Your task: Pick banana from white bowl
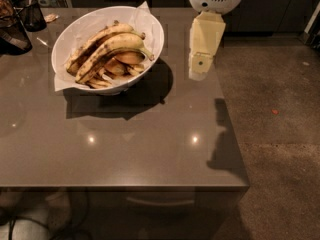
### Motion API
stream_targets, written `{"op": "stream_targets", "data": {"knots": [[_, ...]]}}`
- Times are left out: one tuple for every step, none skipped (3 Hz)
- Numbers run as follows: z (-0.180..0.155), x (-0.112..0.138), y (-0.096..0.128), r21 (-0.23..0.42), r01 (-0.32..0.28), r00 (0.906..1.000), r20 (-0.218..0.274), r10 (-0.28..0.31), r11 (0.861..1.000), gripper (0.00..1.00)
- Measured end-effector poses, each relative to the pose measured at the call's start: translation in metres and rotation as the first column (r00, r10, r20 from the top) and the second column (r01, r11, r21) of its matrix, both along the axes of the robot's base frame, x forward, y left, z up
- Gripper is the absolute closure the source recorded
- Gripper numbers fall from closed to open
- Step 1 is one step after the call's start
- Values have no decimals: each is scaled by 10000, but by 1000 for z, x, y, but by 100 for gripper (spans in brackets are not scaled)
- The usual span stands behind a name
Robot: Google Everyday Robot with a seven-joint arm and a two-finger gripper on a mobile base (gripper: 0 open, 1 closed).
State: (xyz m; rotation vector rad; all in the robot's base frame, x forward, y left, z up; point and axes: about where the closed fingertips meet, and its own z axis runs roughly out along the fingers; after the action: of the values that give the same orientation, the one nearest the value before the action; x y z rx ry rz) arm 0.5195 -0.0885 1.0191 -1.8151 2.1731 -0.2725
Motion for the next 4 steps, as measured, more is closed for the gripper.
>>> {"op": "stream_targets", "data": {"knots": [[11, 10, 28, 625, -432, 9990, 99, 427, 9971, 0], [21, 25, 65, 900, -811, 9967, 127, 803, 9926, 0], [23, 34, 101, 1012, -1003, 9950, 80, 1000, 9898, 5], [18, 42, 127, 1161, -905, 9956, -125, 926, 9891, 18]]}}
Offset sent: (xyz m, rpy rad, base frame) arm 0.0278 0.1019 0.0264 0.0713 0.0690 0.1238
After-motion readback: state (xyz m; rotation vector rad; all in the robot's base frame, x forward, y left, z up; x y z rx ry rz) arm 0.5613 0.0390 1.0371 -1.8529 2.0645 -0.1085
